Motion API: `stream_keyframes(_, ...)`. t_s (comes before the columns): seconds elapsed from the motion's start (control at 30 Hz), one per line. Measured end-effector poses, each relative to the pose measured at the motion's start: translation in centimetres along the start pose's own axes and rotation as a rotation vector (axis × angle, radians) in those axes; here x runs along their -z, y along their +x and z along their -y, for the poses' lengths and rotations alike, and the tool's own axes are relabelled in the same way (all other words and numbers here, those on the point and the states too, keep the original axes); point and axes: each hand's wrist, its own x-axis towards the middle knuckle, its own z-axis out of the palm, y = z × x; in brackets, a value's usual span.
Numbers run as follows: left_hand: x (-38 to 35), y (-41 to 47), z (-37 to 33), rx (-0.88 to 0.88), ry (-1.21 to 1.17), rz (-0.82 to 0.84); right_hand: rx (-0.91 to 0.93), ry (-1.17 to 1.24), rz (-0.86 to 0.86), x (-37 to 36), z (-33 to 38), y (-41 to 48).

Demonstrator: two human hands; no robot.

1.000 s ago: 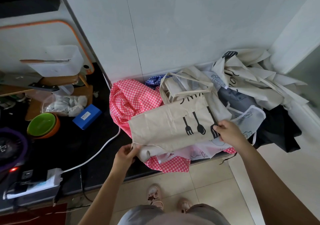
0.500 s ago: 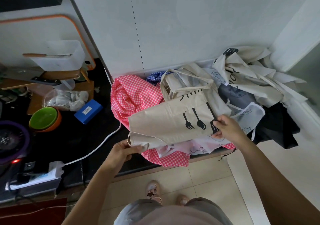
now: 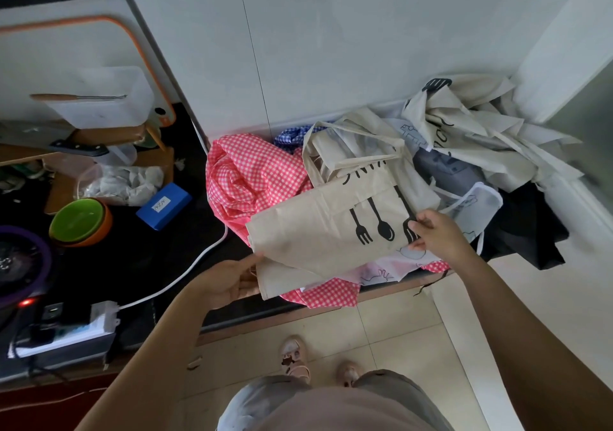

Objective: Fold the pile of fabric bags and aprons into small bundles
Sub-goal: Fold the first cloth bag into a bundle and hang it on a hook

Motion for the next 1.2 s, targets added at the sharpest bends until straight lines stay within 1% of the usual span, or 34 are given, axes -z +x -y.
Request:
stream_keyframes(0.1,-0.8,0.5,0.1,-0.011,-0.163,-0.083,-0.004,-0.019,-0.027,-0.4,-0.2,-0.1)
stream_keyframes(0.17,-1.6,0.9,0.2,-0.021,-0.254,-0.086,-0.002,-0.032,-0.045,-0.5,-0.1,-0.3)
stream_keyframes(0.23,-2.5,1.2,0.3,-0.036,-0.333,-0.053,0.006,-0.038,-0.052,-0.7,0.2,-0.6)
stream_keyframes(0.27,-3.0,1.2,0.3,-0.036,-0.355,-0.027,0.009,-0.035,-0.067,-0.9,0.4,-0.8)
stream_keyframes(0.33,-3.6,1.5,0.5,-0.019,-0.37,-0.029,0.021,-0.054,-0.135,-1.4,0.4,-1.0)
stream_keyframes(0.4,-3.8,2.4,0.9,-0.009,-0.348,-0.107,0.036,-0.106,-0.202,-1.9,0.5,-1.3)
stream_keyframes(0.47,-3.9,3.6,1.3,-0.051,-0.274,-0.263,0.047,-0.142,-0.214,-2.3,0.5,-1.3)
stream_keyframes(0.57,-3.9,4.2,1.3,-0.217,0.058,-0.567,0.05,-0.204,-0.195,-2.4,0.9,-1.5)
stream_keyframes(0.67,-4.5,3.4,1.2,-0.329,0.279,-0.701,0.042,-0.161,-0.173,-2.4,1.5,-1.5)
stream_keyframes(0.7,-4.6,3.2,1.0,-0.407,0.384,-0.754,0.019,-0.104,-0.156,-2.3,1.7,-1.4)
stream_keyframes(0.77,-5.2,2.9,0.4,-0.654,0.652,-0.822,-0.038,0.08,-0.112,-2.1,2.0,-1.3)
stream_keyframes(0.83,-5.9,3.2,-1.0,-0.854,0.847,-0.732,-0.071,0.215,-0.107,-1.7,2.0,-0.8)
stream_keyframes(0.9,-6.6,4.0,-2.8,-0.918,0.947,-0.606,-0.072,0.282,-0.113,-1.0,2.1,-0.1)
stream_keyframes(0.97,-7.2,5.3,-5.0,-0.847,1.012,-0.517,-0.049,0.341,-0.102,-0.1,2.3,0.9)
stream_keyframes(1.03,-7.7,6.5,-7.5,-0.678,1.033,-0.434,-0.012,0.393,-0.089,1.0,2.8,2.2)
stream_keyframes(1.1,-8.3,7.3,-9.3,-0.558,1.053,-0.319,0.012,0.448,-0.09,2.1,3.4,3.4)
stream_keyframes(1.17,-9.0,7.8,-10.1,-0.479,1.052,-0.18,0.04,0.447,-0.126,2.6,3.6,4.5)
stream_keyframes(1.2,-9.3,8.2,-10.3,-0.457,1.044,-0.127,0.056,0.397,-0.186,2.6,3.6,4.7)
